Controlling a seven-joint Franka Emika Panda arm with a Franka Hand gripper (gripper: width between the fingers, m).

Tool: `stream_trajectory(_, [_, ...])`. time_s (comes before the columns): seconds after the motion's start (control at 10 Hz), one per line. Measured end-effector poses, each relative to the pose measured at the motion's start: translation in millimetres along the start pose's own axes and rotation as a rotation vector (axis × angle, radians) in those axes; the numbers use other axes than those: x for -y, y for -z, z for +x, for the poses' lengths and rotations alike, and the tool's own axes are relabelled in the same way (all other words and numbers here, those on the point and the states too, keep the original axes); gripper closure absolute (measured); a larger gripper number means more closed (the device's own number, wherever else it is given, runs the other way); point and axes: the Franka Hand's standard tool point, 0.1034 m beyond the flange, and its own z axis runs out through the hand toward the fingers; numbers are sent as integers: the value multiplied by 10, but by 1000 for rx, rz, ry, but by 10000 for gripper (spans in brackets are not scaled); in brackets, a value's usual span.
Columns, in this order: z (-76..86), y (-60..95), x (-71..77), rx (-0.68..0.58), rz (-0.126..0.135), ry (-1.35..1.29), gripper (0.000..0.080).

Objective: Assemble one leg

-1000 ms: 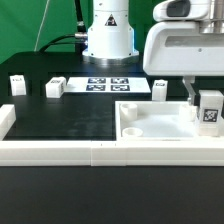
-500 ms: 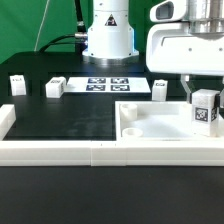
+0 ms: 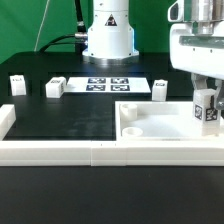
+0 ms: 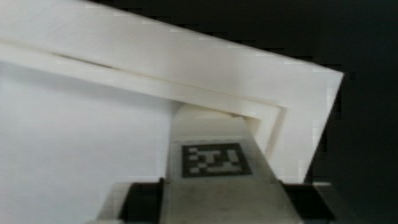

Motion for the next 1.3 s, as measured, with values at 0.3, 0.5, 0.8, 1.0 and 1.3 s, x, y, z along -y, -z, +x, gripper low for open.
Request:
stream_trajectory(0.3, [0,6,8,15,4,-221,505])
stream_trajectory(0.5, [1,8,10,22,4,-325,505])
stream_trajectory(0.8, [-5,4,8,23,3,-338,349])
stream_trajectory(1.0, [16,7,14,22,8,-218,199])
stream_trajectory(1.3, [6,5,14,19,11,105,153])
